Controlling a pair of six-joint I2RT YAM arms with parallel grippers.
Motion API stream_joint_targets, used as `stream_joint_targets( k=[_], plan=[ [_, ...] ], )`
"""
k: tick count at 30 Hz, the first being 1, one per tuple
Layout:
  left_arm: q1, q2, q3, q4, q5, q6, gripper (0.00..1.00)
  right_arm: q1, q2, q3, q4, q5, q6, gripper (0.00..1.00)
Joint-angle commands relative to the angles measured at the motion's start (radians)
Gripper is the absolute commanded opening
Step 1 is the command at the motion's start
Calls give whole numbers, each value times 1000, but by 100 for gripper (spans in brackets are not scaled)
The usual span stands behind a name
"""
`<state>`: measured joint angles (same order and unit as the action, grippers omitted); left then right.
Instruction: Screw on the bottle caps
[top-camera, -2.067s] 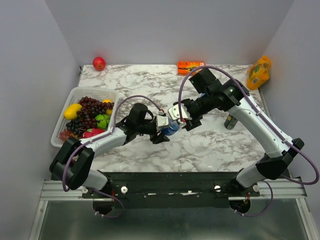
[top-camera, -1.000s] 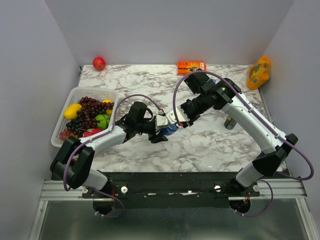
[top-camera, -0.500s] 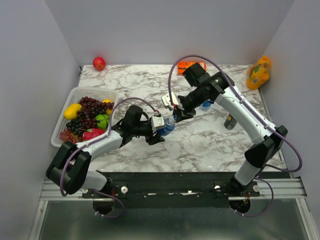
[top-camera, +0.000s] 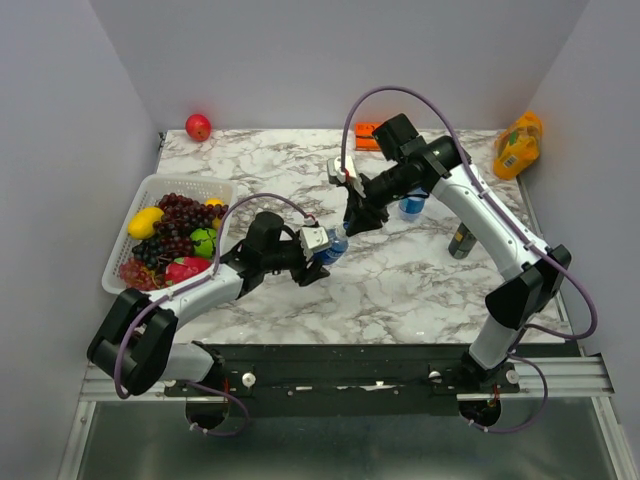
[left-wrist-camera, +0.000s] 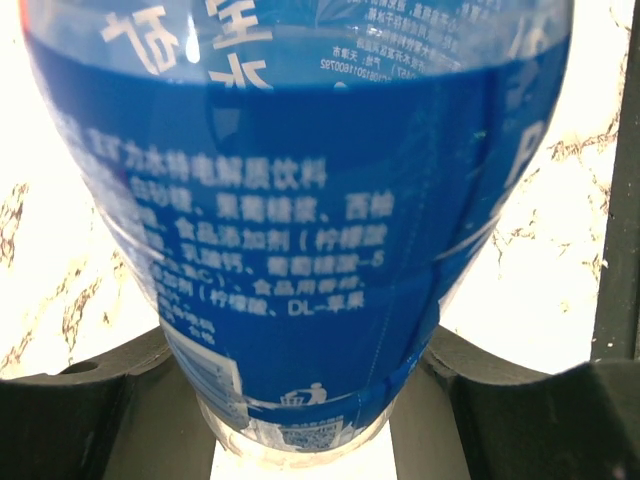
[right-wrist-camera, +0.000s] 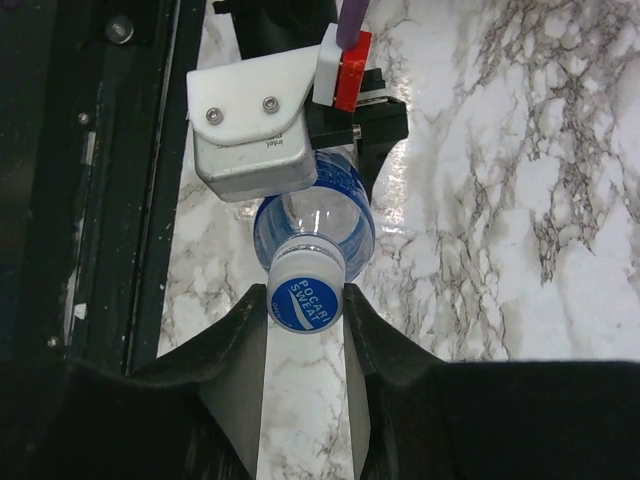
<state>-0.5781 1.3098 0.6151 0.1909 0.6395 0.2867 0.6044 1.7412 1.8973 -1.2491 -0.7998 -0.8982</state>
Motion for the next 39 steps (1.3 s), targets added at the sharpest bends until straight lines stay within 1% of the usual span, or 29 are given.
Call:
stream_joint_targets(
  k=[1,6,9,12,13,15,17,19,22,24,26,28,29,31,32,34,35,37,39],
  plan=[
    [-6,-11,130,139,-37,-102,0,37,30,-26,34,89,132,9],
    [-16,-1,167,116,-127,-118,0,49,83,17,2,137,248,10],
    [-16,-7,158,143,-164,-121,0,52,98,25,10,194,336,11],
    [-16,-17,126,202,-178,-127,0,52,104,8,23,201,430,11],
    [-16,-18,117,232,-187,-130,0,52,106,2,28,211,479,9],
    [-17,-11,103,240,-190,-126,0,52,103,-12,37,224,519,7],
    [-17,-4,86,249,-193,-123,0,51,121,15,34,257,582,4],
    [-17,-3,68,271,-189,-113,0,49,141,43,31,277,628,5],
    [-16,8,31,271,-182,-101,0,46,161,115,16,274,634,8],
    [-17,6,-6,277,-179,-89,0,43,188,179,1,274,630,14],
    [-17,-1,-43,291,-179,-78,0,40,204,209,-16,267,616,20],
    [-16,-4,-60,294,-179,-77,0,40,201,206,-15,269,608,22],
    [-17,-9,-70,295,-179,-78,0,40,198,201,-15,266,605,24],
    [-16,-9,-78,301,-179,-81,0,38,192,186,-15,248,604,32],
    [-17,-9,-86,306,-181,-87,0,40,189,183,-15,243,605,38],
    [-17,-6,-89,312,-181,-87,0,40,181,183,-12,243,604,47],
    [-17,-1,-92,312,-181,-86,0,40,181,192,-10,244,602,50],
    [-17,3,-94,311,-182,-83,0,40,182,213,-12,252,595,51],
    [-17,11,-95,308,-181,-83,0,40,193,275,-35,258,596,54]
  ],
)
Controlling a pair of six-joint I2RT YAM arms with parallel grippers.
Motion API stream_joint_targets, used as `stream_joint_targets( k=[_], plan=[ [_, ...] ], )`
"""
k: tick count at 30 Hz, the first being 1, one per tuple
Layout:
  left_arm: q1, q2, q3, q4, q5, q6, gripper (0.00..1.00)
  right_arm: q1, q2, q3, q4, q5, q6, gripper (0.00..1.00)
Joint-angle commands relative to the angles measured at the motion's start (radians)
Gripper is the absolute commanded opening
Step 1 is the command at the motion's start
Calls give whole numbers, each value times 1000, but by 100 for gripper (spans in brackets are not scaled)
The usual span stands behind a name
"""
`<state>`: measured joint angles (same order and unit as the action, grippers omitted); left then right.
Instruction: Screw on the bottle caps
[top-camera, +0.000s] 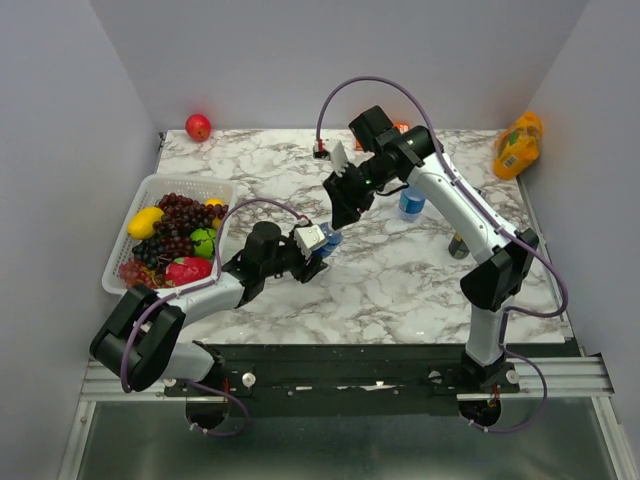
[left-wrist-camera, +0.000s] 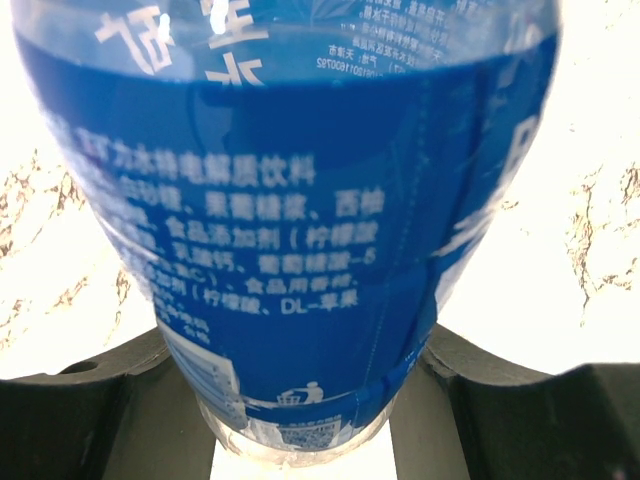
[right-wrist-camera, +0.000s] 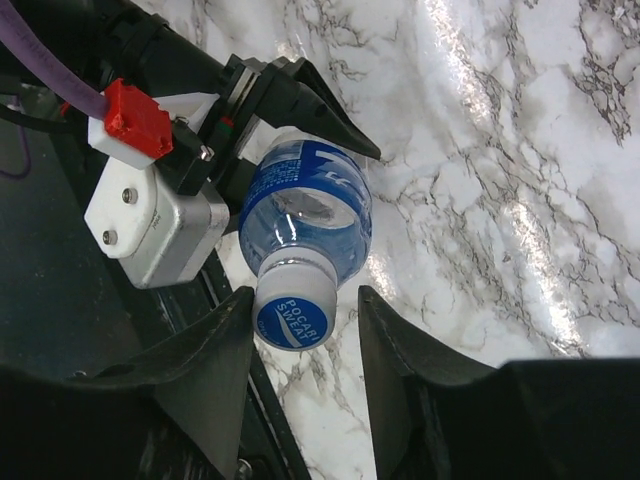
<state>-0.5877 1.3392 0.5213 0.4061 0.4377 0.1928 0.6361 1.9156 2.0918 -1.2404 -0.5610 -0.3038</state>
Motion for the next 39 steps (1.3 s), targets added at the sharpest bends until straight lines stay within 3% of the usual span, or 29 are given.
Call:
stream_joint_targets(
  k=[1,6,8,11,17,19,26,39],
  plan=[
    [-8,-15,-1,91,19,11,0,8,28,99,-53,24,2,55],
    [-6,5,-6,100,26,-4,0,8,19,165,-82,13,-6,69],
    [-6,9,-6,103,27,-9,0,8,5,208,-131,1,-64,88],
    [-6,2,-15,120,39,-16,0,8,-56,133,-116,41,-147,100],
    [-4,-20,-12,125,127,-44,0,7,-295,-224,146,118,-362,99],
    [-4,-26,-7,120,150,-55,0,7,-331,-268,194,116,-414,99],
    [-4,-26,26,74,219,-70,0,37,-314,-282,242,49,-509,100],
    [-4,-8,60,66,225,-95,0,117,-308,-306,144,-36,-637,100]
  ],
)
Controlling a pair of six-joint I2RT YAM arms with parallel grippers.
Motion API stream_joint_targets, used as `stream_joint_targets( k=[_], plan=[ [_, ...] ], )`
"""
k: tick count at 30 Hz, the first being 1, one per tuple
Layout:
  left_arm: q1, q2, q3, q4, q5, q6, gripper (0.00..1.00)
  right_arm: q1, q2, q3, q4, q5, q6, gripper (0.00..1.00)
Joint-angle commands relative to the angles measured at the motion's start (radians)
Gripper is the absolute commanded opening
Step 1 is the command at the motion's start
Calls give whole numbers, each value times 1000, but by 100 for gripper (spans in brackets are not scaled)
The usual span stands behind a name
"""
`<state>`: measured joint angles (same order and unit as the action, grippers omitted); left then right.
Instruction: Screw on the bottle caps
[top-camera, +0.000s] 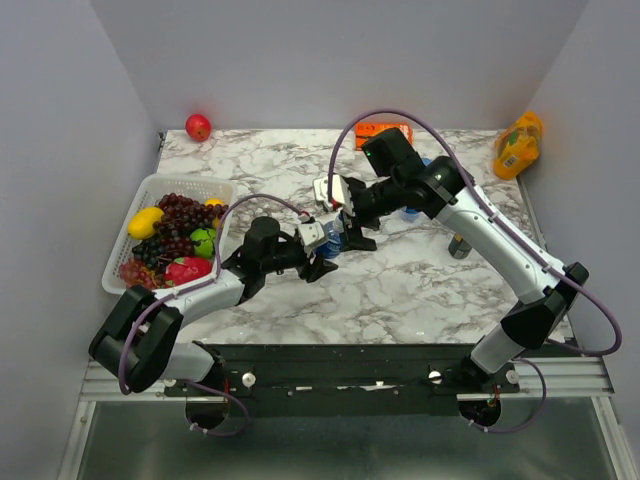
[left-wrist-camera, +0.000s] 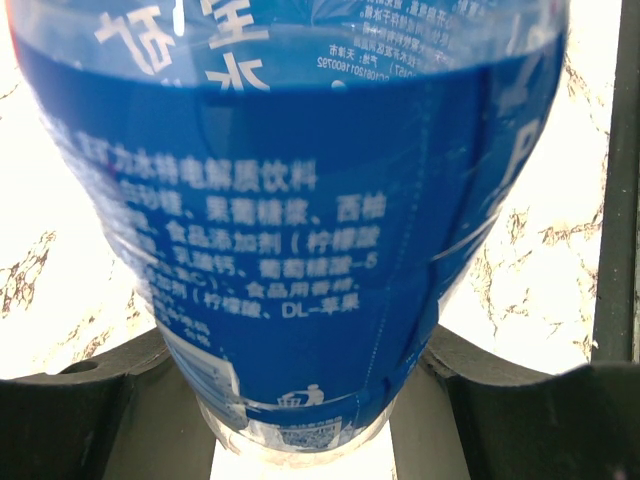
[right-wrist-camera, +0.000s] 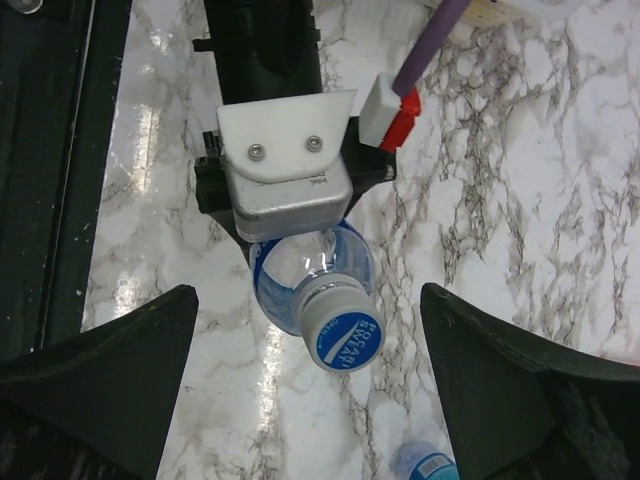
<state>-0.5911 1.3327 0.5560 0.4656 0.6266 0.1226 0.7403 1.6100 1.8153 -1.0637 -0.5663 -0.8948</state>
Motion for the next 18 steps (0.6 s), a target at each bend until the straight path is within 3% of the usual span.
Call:
stream_joint_targets(
  k=[1,18],
  plan=[
    [-1,0,27,8,35,-28,0,13,-1,-30,-33,-24,-46,99],
    [76,23,55,97,21,-207,0,18,-21,-116,-133,91,-49,100]
  ],
)
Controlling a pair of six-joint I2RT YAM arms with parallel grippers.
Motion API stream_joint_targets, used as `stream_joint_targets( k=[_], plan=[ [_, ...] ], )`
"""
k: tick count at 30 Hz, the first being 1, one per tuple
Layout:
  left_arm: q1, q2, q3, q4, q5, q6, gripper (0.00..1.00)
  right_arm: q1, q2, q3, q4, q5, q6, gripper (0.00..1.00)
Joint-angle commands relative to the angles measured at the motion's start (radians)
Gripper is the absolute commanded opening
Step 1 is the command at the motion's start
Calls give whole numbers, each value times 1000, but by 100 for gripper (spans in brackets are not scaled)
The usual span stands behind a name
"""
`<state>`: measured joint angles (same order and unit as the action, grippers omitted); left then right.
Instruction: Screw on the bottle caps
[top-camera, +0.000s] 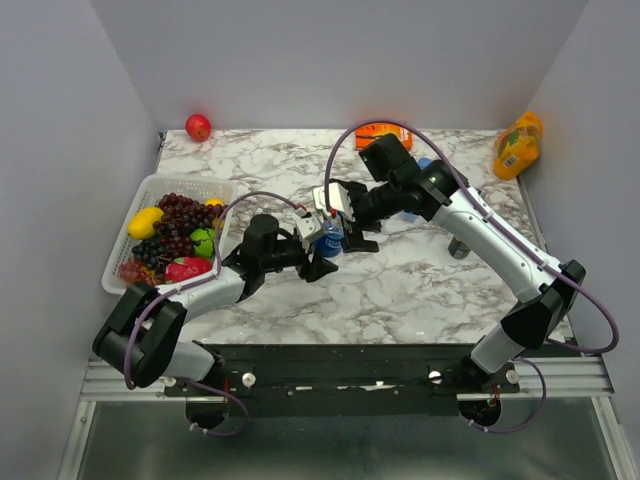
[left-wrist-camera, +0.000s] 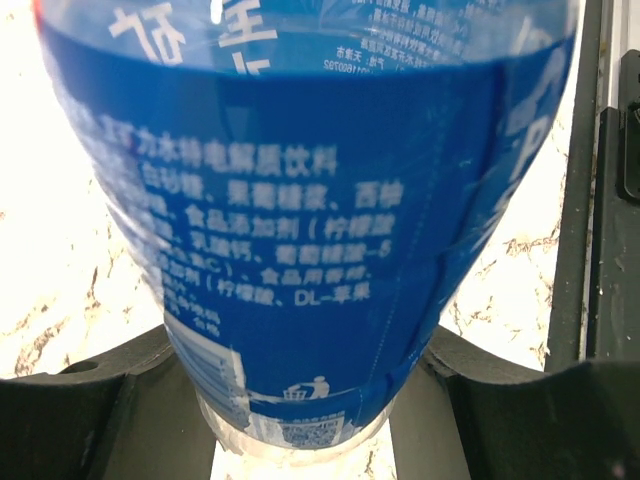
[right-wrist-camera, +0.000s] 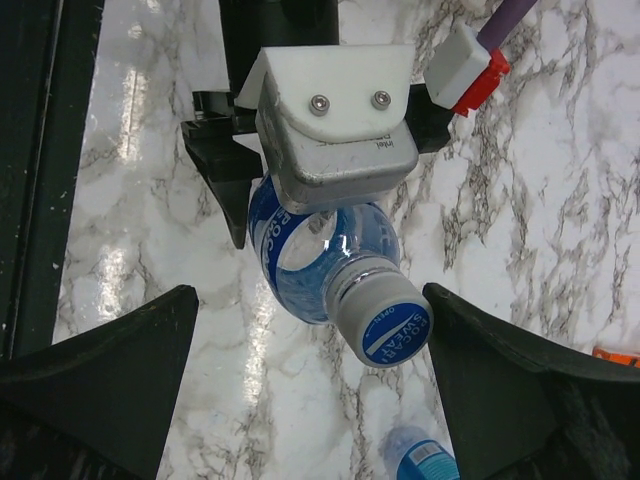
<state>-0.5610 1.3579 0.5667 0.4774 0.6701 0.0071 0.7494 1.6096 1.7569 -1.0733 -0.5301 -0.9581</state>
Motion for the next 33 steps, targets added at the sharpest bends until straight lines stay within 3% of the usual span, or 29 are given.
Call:
stream_joint_targets(
  k=[1,12,15,22,28,33],
  plan=[
    [47,-3,45,87,-20,-90,0,8,-16,-65,-137,64,16,99],
    [56,-14,48,83,-17,-91,0,8,-97,-151,-240,117,42,100],
    [55,-14,50,61,5,-59,0,-21,-160,-166,-157,107,163,100],
    [55,-19,64,-40,63,36,0,-111,-32,131,-56,2,351,100],
    [38,-20,101,-152,118,152,0,-111,29,263,-63,-97,204,99],
    [32,-14,143,-313,135,313,0,-81,35,266,-269,-145,-193,97]
  ],
)
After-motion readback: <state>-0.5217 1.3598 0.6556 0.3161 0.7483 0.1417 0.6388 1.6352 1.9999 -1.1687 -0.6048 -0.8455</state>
